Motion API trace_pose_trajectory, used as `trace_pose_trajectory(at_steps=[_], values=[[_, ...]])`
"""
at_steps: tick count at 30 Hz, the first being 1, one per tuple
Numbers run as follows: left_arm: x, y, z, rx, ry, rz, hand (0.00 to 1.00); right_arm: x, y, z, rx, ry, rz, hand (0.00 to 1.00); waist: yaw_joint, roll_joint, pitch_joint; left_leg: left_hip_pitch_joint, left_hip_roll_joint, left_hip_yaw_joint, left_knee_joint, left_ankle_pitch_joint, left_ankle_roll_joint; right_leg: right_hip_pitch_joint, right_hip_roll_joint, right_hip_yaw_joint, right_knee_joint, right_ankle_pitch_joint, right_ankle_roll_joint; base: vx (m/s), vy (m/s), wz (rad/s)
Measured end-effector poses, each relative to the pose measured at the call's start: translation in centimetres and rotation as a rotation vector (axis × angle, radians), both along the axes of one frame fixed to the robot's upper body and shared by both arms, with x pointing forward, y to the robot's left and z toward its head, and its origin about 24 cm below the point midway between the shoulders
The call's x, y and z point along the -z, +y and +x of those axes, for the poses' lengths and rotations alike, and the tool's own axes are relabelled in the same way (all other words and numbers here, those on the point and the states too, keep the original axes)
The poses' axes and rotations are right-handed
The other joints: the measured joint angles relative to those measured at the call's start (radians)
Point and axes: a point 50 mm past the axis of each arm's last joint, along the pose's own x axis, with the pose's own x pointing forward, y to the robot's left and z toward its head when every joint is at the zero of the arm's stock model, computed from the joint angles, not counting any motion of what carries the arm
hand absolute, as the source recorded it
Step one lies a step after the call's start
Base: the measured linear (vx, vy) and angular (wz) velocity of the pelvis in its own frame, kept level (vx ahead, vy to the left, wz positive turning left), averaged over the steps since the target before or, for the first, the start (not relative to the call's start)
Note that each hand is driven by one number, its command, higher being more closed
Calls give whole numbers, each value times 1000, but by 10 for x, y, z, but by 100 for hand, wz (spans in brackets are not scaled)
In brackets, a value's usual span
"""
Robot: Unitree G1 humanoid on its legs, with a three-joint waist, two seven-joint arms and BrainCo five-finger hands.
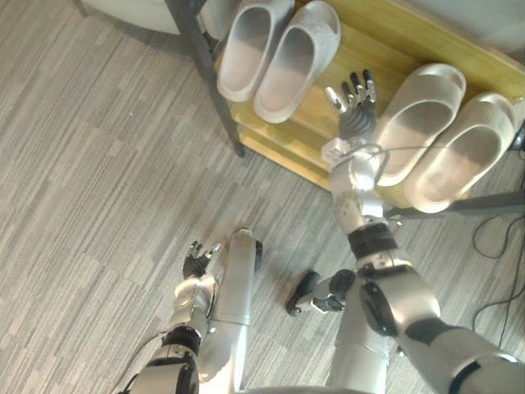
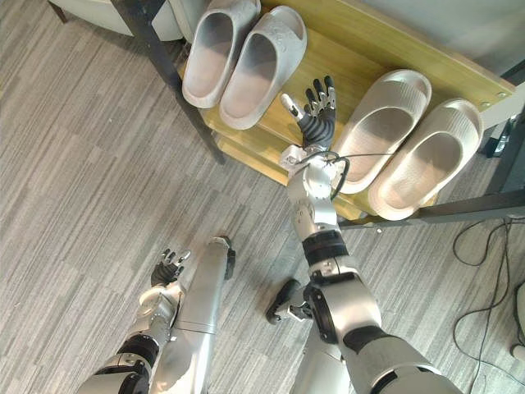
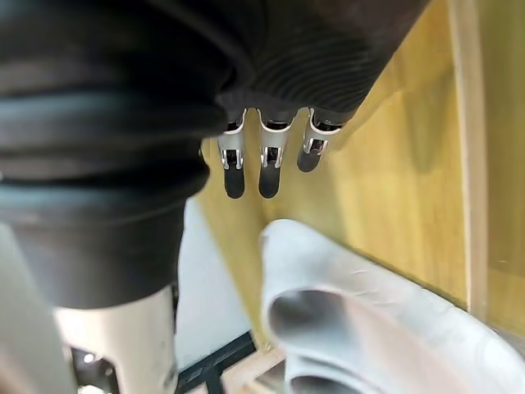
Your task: Organize the slippers on the shoe rack
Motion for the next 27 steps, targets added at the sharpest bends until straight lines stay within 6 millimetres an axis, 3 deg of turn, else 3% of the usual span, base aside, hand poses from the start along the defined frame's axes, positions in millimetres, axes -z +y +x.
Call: trace_pose_trajectory(at_steps=[5, 10, 13, 14, 15, 17, 18, 19, 20, 22, 25, 27], values=[[5, 3, -7, 7, 19, 13, 0, 24, 11, -23, -71, -14, -123, 0, -23, 1, -1, 111, 35, 19, -34, -12, 13, 106, 32, 2, -60, 11, 12, 5, -17, -16], [22, 5, -32, 107, 102, 112, 0, 69, 24, -64, -175, 17, -314, 0, -64, -3, -8, 379, 61, 71, -195, -9, 21, 353, 62, 7, -247, 67, 28, 70, 16, -16], [34, -9, -49, 203, 150, 130, 0, 97, 24, -83, -202, 81, -421, 0, -73, -2, -40, 513, 70, 108, -290, -1, 29, 477, 69, 7, -354, 98, 46, 114, 59, -8], [40, -18, -60, 275, 180, 148, 0, 118, 19, -94, -214, 152, -470, 0, -82, -6, -63, 602, 69, 134, -367, 13, 37, 560, 72, 8, -436, 122, 61, 140, 74, -4], [42, -21, -63, 290, 188, 150, 0, 125, 17, -97, -216, 177, -480, 0, -84, -6, -69, 625, 67, 139, -390, 18, 38, 583, 72, 7, -460, 129, 65, 170, 89, 1], [51, -34, -76, 413, 229, 188, 0, 174, 7, -107, -228, 373, -571, 0, -108, -23, -97, 762, 42, 155, -542, 69, 47, 706, 76, 2, -610, 187, 86, 127, 77, 5], [51, -35, -78, 423, 232, 189, 0, 181, 5, -108, -229, 403, -580, 0, -112, -24, -99, 775, 39, 157, -561, 75, 49, 718, 76, 1, -628, 193, 87, 112, 79, 8], [53, -39, -81, 471, 242, 205, 0, 208, -5, -115, -224, 526, -633, 0, -122, -23, -105, 831, 28, 161, -637, 104, 52, 776, 81, -8, -706, 229, 97, 90, 72, 7], [54, -40, -83, 482, 245, 210, 0, 222, -11, -120, -218, 593, -664, 0, -124, -22, -105, 864, 22, 163, -677, 121, 53, 807, 84, -12, -747, 246, 101, 111, 96, 10], [54, -40, -84, 521, 249, 247, 0, 266, -34, -145, -199, 826, -745, 0, -129, -19, -110, 984, -5, 175, -836, 183, 63, 913, 85, -25, -887, 303, 120, 149, 105, 9], [47, -31, -82, 564, 213, 321, 0, 304, -56, -180, -191, 1060, -787, 0, -134, -3, -129, 1105, -34, 183, -1017, 260, 72, 1009, 87, -36, -1024, 362, 139, 109, 48, 3], [39, -30, -83, 588, 158, 350, 0, 318, -68, -198, -174, 1174, -781, 0, -139, 8, -139, 1154, -42, 183, -1090, 290, 77, 1051, 94, -44, -1084, 389, 145, 107, 14, 5]])
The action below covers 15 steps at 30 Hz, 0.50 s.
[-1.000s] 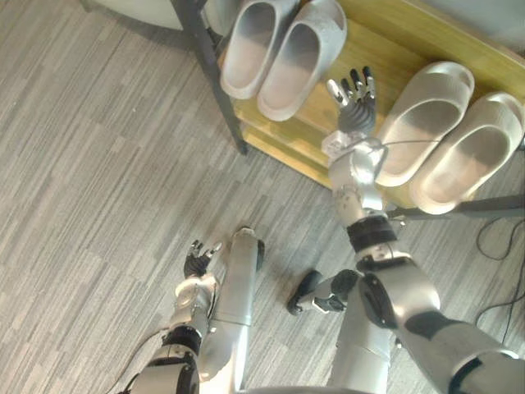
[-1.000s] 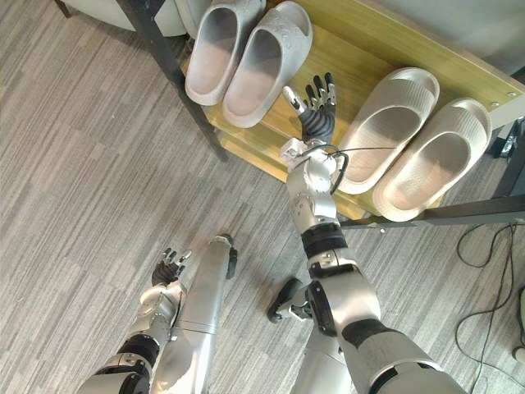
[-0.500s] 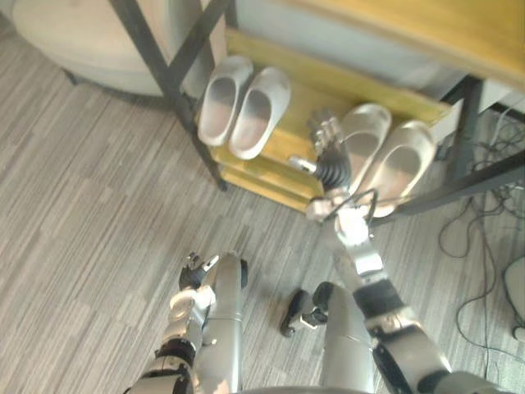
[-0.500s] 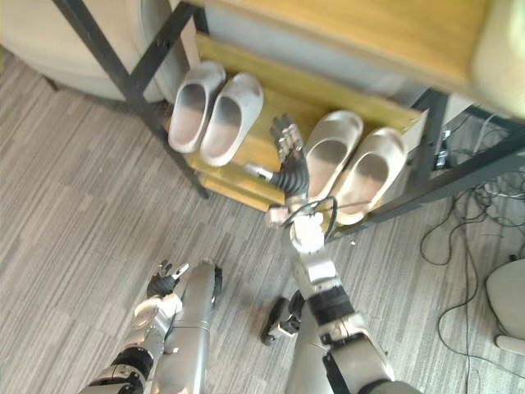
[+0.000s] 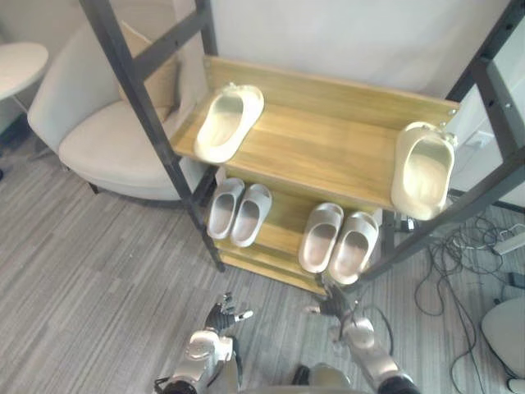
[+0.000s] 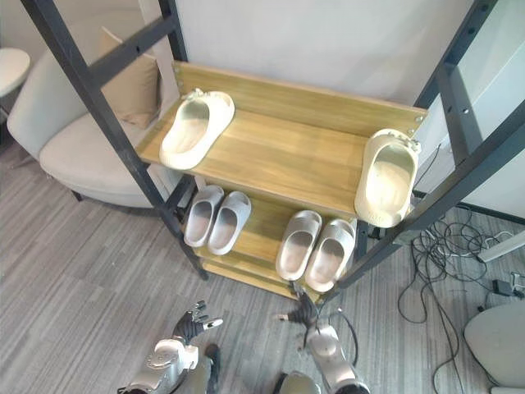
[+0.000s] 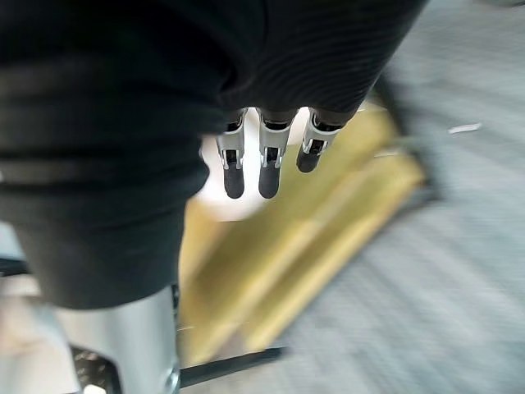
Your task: Organize the slippers on the shoe rack
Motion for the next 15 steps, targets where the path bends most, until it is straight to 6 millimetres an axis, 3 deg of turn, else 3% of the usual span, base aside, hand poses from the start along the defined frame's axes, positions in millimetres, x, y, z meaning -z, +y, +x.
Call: trace_pose_trajectory(at_steps=[1, 5, 9, 15], values=[[-6, -1, 1, 34, -34, -12, 0, 9, -9, -15, 46, 72, -10, 0, 0, 10, -10, 43, -6, 0, -56, 22, 3, 37, 6, -3, -48, 21, 6, 107, 8, 2], [-15, -16, -6, 141, -83, -5, 0, 21, -21, -42, 111, 166, -22, 0, -4, 24, -30, 116, -24, -9, -150, 61, 14, 88, 7, -10, -106, 42, 20, 28, 27, 6], [-32, -41, -2, 247, -171, -46, 0, 27, -19, -51, 156, 213, -8, 0, -6, 24, -34, 151, -32, -23, -205, 91, 21, 116, 11, -17, -138, 59, 22, -16, 28, 7], [-105, -79, 12, 389, -481, -237, 0, 30, -23, -59, 205, 240, -13, 0, -6, 28, -35, 184, -37, -34, -257, 125, 32, 149, 22, -20, -191, 88, 23, -36, 22, 3]])
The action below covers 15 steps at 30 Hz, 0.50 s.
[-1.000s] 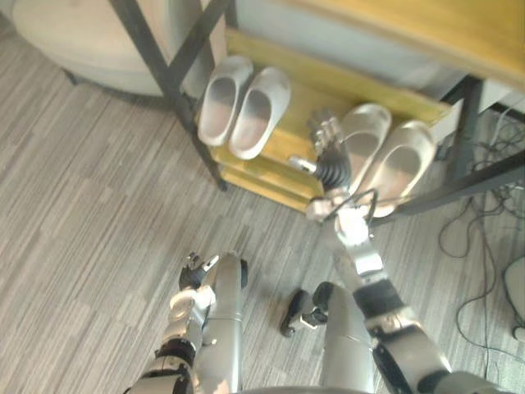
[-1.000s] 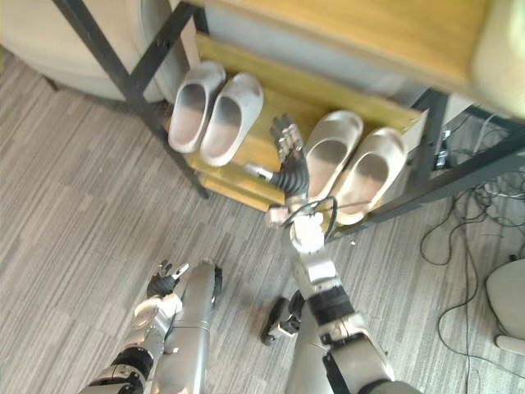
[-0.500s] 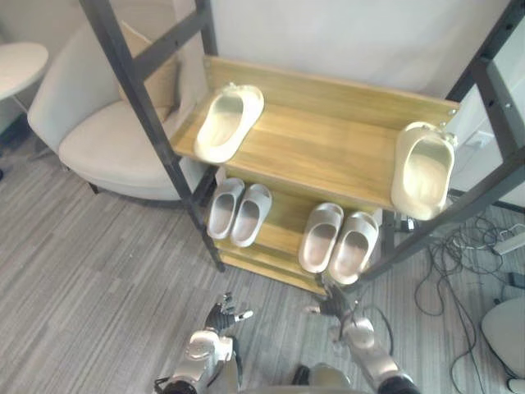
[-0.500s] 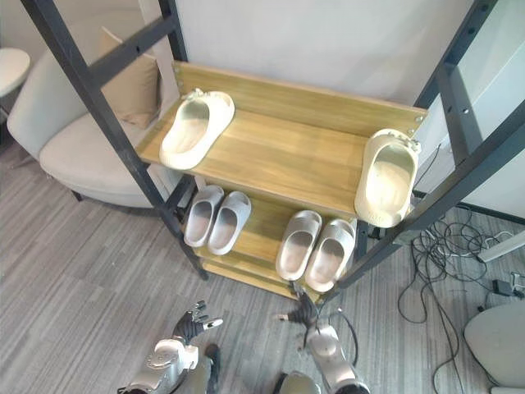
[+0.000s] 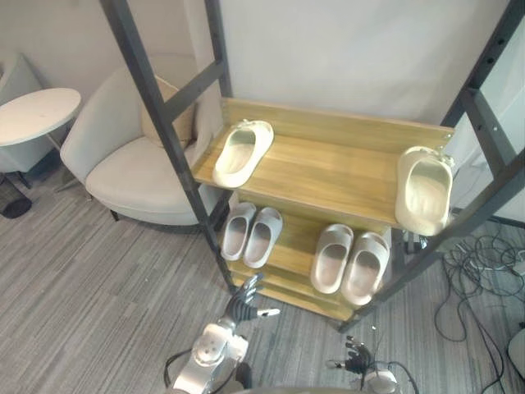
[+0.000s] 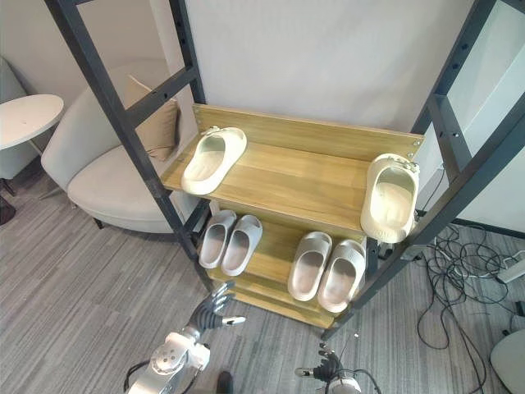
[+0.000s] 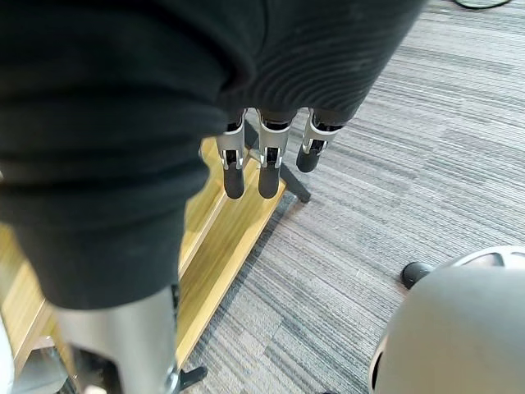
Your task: Organize the slippers on the shoe rack
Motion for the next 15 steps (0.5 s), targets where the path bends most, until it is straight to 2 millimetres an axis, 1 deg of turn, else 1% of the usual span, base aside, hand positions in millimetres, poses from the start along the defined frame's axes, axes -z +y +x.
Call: trace_pose_trajectory(at_steps=[1, 2, 4, 5, 6, 7, 9, 10, 11, 12, 15], values=[[-21, -10, 2, 31, -75, -81, 0, 0, 0, -1, 0, 2, -1, 0, -1, 4, -4, 1, -2, -1, 0, 0, 1, 6, 1, 2, -11, 5, -4, -34, 26, 1], [-29, -13, 3, 43, -103, -107, 0, 0, -1, -1, 0, 2, -1, 0, -1, 6, -5, 1, -2, -1, 0, 1, 1, 7, 1, 3, -16, 8, -4, 0, 0, 0], [-58, -24, 10, 92, -222, -176, 0, 0, -3, -1, -2, 4, -6, 0, -2, 16, -13, 2, -5, -2, -5, 2, 3, 13, 4, 9, -29, 15, -6, 0, 0, 0], [-63, -25, 11, 98, -243, -182, 0, 0, -3, -1, -2, 5, -7, 0, -3, 18, -13, 3, -5, -2, -5, 2, 3, 15, 4, 10, -29, 15, -6, 0, 0, 0], [-73, -26, 15, 105, -285, -192, 0, 0, -3, -1, -1, 5, -6, 0, -5, 19, -14, 8, -6, -2, -6, 2, 3, 21, 4, 10, -31, 15, -6, 0, 0, 0], [-90, -27, 21, 106, -360, -208, 0, 0, -3, -2, -1, 7, -5, 0, -7, 16, -16, 14, -5, -2, -6, 1, 3, 27, 6, 11, -33, 15, -6, 0, 0, 0], [-101, -25, 25, 91, -408, -222, 0, 1, -3, -2, 2, 10, -3, 0, -9, 16, -18, 14, -4, -1, -6, 1, 2, 27, 8, 13, -36, 16, -7, -1, -2, -4], [-120, -21, 33, 58, -499, -247, 0, 1, -4, -2, 11, 14, 3, 0, -11, 16, -18, 14, -2, 5, -6, 0, 0, 31, 16, 20, -52, 25, -13, 1, -3, -8], [-122, -21, 34, 54, -508, -249, 0, 1, -4, -2, 10, 14, 3, 0, -11, 16, -18, 14, -2, 6, -6, -1, 0, 32, 17, 21, -55, 26, -13, 4, -14, -12], [-135, -15, 43, 16, -567, -251, 0, 1, -4, -2, 5, 15, 10, 0, -16, 16, -18, 15, 5, 10, -6, -2, -2, 35, 23, 24, -66, 31, -16, 5, -22, -7], [-147, -9, 54, -36, -617, -244, 0, 1, -5, -1, 9, 14, 20, 0, -22, 12, -18, 17, 7, 16, -7, -4, -5, 35, 28, 30, -69, 32, -17, 4, -18, -8]])
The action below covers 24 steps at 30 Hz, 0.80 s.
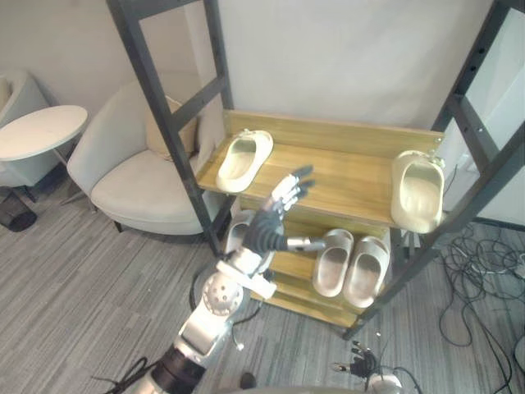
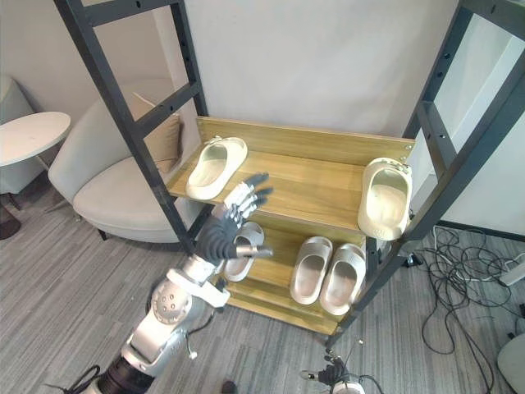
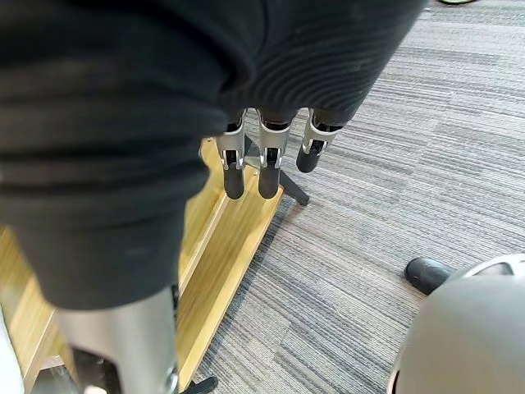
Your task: Organize the slippers on the shoe rack
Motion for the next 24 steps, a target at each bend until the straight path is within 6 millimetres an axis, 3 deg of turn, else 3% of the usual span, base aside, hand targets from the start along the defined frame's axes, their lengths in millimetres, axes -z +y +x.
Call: trace_pose_trajectory(at_steps=[8, 9, 14, 19, 24], values=[[-13, 39, 67, -267, -9, 136, 0, 0, 0, -1, -10, 11, 18, 0, -28, -18, 1, 5, 14, 30, 0, -13, -11, 4, 19, 30, -39, 19, -3, 15, -17, -15], [-36, 75, 99, -445, -33, 246, 0, 0, -3, -1, 6, 20, 26, 0, -43, -37, 14, -8, 16, 45, 5, -17, -15, -3, 25, 42, -64, 36, -5, 67, -22, -19], [-42, 89, 109, -513, -26, 289, 0, 0, -2, 2, 10, 15, 37, 0, -55, -37, 15, -15, 13, 53, 6, -17, -15, -17, 22, 54, -65, 39, -10, 15, -1, -9], [-68, 147, 129, -732, -4, 428, 0, -4, -10, 10, 66, -18, 41, 0, -63, -39, 34, -19, 22, 80, 6, -20, -14, -43, 28, 95, -64, 54, -13, -51, 12, -25], [-66, 164, 130, -797, 26, 490, 0, 0, 0, 5, 73, -2, 72, 0, -60, -43, 42, -24, 18, 78, 5, -25, -15, -48, 23, 96, -64, 54, -11, -16, 8, 0]])
